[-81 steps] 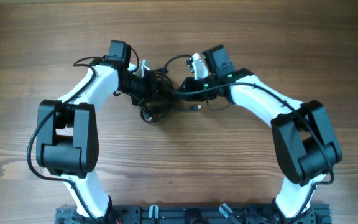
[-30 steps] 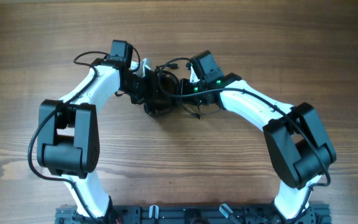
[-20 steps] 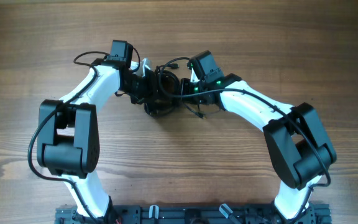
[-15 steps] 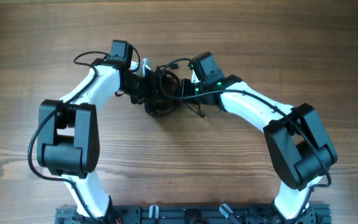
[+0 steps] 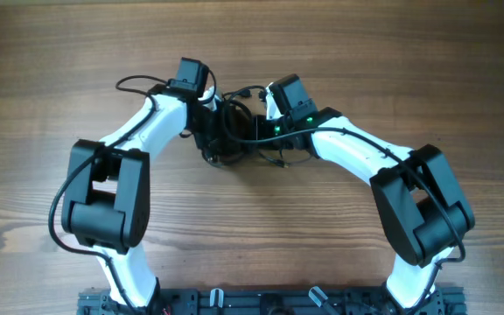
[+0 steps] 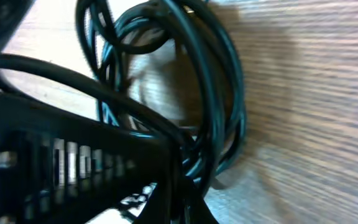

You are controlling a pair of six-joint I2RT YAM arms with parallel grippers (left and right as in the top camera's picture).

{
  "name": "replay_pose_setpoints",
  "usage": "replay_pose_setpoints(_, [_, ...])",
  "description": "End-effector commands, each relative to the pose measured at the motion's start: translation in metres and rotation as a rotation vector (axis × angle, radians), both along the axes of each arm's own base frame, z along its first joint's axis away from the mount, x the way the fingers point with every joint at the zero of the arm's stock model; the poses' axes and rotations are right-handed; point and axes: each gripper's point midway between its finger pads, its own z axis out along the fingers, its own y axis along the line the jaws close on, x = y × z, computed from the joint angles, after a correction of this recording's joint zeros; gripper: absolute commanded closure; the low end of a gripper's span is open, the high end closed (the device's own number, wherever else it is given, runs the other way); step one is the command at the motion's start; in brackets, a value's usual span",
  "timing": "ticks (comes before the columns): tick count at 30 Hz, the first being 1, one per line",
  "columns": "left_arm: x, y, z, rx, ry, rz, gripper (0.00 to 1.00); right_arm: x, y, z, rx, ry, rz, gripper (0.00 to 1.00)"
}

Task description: Untangle cables

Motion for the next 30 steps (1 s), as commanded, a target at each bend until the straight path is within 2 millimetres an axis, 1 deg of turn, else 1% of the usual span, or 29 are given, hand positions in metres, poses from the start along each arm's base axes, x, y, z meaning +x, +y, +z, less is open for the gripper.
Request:
replay_pose_setpoints(1, [0.001,0.006,-0.007,0.050,0.078,0.157,0.76,-0.015,0.016,0.005,0.100,0.043,0.076,0.96])
replay_pose_setpoints(2, [0.001,0.006,-0.007,0.046,0.109,0.205,0.74,-0.014,0.018,0.006,0.109,0.048,0.070,0.96])
replay_pose_setpoints(3, [0.002,0.006,-0.007,0.043,0.120,0.226,0.71,-0.014,0.018,0.007,0.112,0.046,0.071,0.96])
replay_pose_setpoints(5, [0.005,0.006,-0.007,0.036,0.122,0.250,0.69,-0.014,0.018,0.007,0.113,0.049,0.067,0.96])
replay_pose_setpoints(7, [0.004,0.006,-0.007,0.036,0.125,0.253,0.70,-0.014,0.018,0.007,0.116,0.056,0.058,0.96])
replay_pose_setpoints(8, [0.003,0.006,-0.007,0.038,0.129,0.252,0.71,-0.013,0.018,0.007,0.117,0.054,0.058,0.96])
replay_pose_setpoints(9, [0.001,0.006,-0.010,0.040,0.134,0.253,0.76,-0.013,0.018,0.007,0.117,0.055,0.058,0.96])
replay_pose_setpoints(11, [-0.004,0.008,-0.017,0.043,0.154,0.268,0.78,-0.013,0.018,0.007,0.117,0.054,0.058,0.96])
replay_pose_setpoints(13, [-0.010,0.009,-0.029,0.037,0.170,0.303,0.80,-0.013,0.018,0.007,0.116,0.054,0.058,0.96])
replay_pose_setpoints(14, [-0.013,0.009,-0.034,0.031,0.181,0.318,0.83,-0.013,0.018,0.007,0.116,0.054,0.058,0.96])
replay_pose_setpoints(15, [-0.016,0.008,-0.036,0.016,0.185,0.316,0.89,-0.013,0.018,0.007,0.116,0.053,0.058,0.96])
replay_pose_setpoints(16, [-0.016,0.007,-0.036,0.011,0.188,0.314,0.95,-0.013,0.018,0.007,0.116,0.053,0.058,0.96])
replay_pose_setpoints(17, [-0.017,0.004,-0.034,-0.007,0.195,0.307,0.96,-0.013,0.018,0.007,0.116,0.053,0.058,0.96])
replay_pose_setpoints(19, [-0.017,0.002,-0.028,-0.069,0.214,0.296,0.96,-0.011,0.016,0.006,0.104,0.048,0.050,0.96])
replay_pose_setpoints(22, [-0.014,0.009,-0.018,-0.158,0.224,0.281,0.96,-0.010,0.014,0.004,0.095,0.045,0.046,0.96])
replay_pose_setpoints(25, [-0.008,0.018,-0.008,-0.246,0.203,0.251,0.96,-0.008,0.004,-0.004,0.030,0.042,0.009,0.96])
replay_pose_setpoints(30, [-0.008,0.018,0.000,-0.303,0.128,0.150,0.96,-0.005,-0.010,-0.014,-0.055,0.037,-0.034,0.96])
